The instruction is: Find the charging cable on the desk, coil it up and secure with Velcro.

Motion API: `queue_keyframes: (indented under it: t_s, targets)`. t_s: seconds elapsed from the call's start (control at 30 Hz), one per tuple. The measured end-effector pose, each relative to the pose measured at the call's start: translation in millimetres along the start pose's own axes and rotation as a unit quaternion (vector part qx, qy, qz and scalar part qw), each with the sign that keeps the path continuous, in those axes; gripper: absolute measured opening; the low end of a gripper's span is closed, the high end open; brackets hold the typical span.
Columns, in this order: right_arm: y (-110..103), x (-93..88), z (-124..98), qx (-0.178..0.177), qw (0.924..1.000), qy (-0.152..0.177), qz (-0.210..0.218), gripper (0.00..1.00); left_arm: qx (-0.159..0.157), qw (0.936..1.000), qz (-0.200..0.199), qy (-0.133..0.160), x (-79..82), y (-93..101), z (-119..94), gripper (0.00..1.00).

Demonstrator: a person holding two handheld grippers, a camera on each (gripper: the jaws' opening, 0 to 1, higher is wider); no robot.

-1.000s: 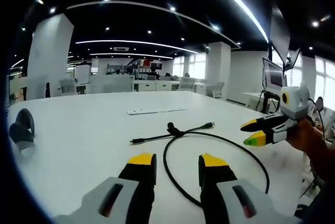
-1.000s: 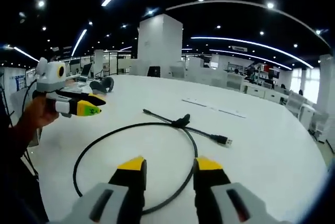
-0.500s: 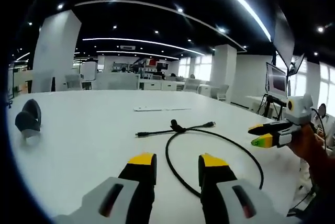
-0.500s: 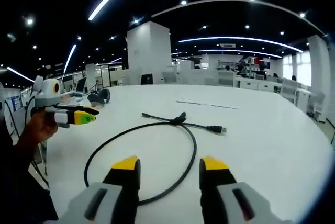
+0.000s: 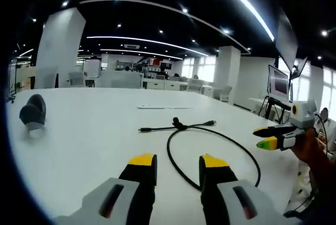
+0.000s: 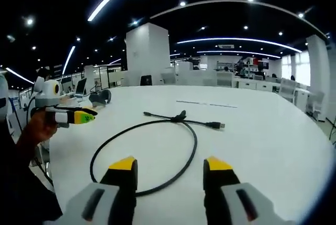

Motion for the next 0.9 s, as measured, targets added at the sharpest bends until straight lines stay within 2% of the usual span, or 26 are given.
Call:
queue_keyframes:
  t_s: [0.33, 0.53, 0.9]
  targets:
    - [-6.5, -4.7, -5.2, -0.009, 0.9999, -0.006, -0.002, 0.51, 0.005, 0.9999, -0.011, 0.000, -6.1, -2.7, -9.9, 0.32]
    - [-10.1, -5.5, -4.7, -0.009, 0.9999, -0.012, -0.004, 0.51, 0.015, 0.9998, -0.006, 0.006, -3.6, -6.8, -13.9, 0.32]
    - [-11.9, -2.7, -4.1, -0.009, 0.9999, -0.010, -0.007, 0.51, 0.014, 0.9999, -0.006, 0.003, -4.8, -6.1, -15.0, 0.32]
Point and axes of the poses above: the point that each gripper's makers call its tool centre point, and the gripper's own axes: z roughly forward along the fingers, y roughly to its right, x roughly out of its top, the point moved 4 cm from there along -z, roughly backward along the fingers, and after that the axes turned 11 degrees about x, right-handed, at the moved point
